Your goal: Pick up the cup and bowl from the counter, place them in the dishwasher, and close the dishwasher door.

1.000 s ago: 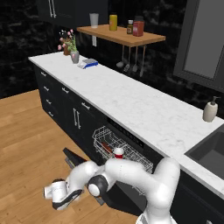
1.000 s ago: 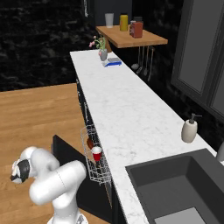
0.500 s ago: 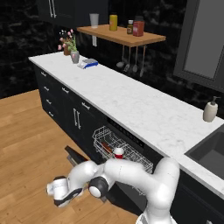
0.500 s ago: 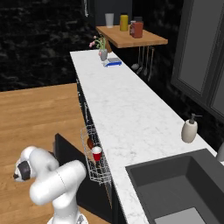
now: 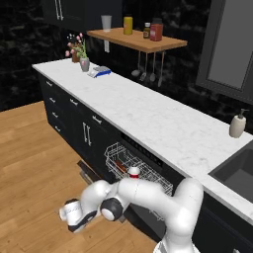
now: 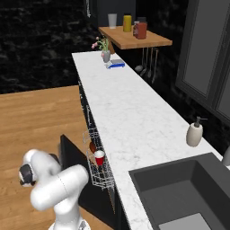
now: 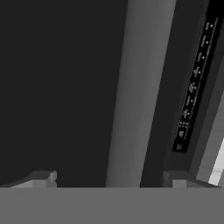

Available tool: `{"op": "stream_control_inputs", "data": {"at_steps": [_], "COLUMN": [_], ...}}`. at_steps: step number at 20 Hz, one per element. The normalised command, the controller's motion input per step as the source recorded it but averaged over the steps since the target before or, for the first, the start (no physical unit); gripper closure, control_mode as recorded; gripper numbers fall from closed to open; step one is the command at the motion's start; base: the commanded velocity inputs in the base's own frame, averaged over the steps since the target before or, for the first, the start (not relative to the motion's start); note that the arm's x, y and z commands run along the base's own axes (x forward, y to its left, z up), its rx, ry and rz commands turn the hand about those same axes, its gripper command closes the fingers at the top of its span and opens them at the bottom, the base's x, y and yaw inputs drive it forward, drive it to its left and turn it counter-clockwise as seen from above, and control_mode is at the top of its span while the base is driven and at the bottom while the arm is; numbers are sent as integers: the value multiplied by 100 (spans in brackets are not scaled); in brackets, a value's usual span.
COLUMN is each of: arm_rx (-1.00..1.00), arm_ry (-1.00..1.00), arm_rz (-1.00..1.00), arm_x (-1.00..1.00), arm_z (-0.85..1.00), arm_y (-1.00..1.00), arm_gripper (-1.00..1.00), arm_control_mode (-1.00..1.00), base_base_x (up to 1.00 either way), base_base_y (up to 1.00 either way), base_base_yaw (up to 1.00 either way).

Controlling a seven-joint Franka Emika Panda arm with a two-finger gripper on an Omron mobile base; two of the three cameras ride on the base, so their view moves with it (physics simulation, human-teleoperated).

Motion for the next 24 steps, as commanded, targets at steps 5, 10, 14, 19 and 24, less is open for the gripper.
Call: {"op": "stream_control_inputs", "data": {"at_steps": [5,10,14,19,24], "arm_rx": [-30,-24,-16,-8,-3], "arm_ry": [-18,-13,-5,-1,-2], "arm_rz": [-2,-3,-5,-3,-1], "arm_x": [0,0,9,9,13], "arm_z": [0,0,9,22,16], "arm_y": [-100,-100,-100,-100,-100], "arm_gripper": [-100,-100,-100,-100,-100], "arm_control_mode": [-100,-100,-100,-100,-100], "base_base_x": [0,0,0,0,0], "base_base_y": [0,0,0,0,0], "base_base_yaw": [0,0,0,0,0]}}
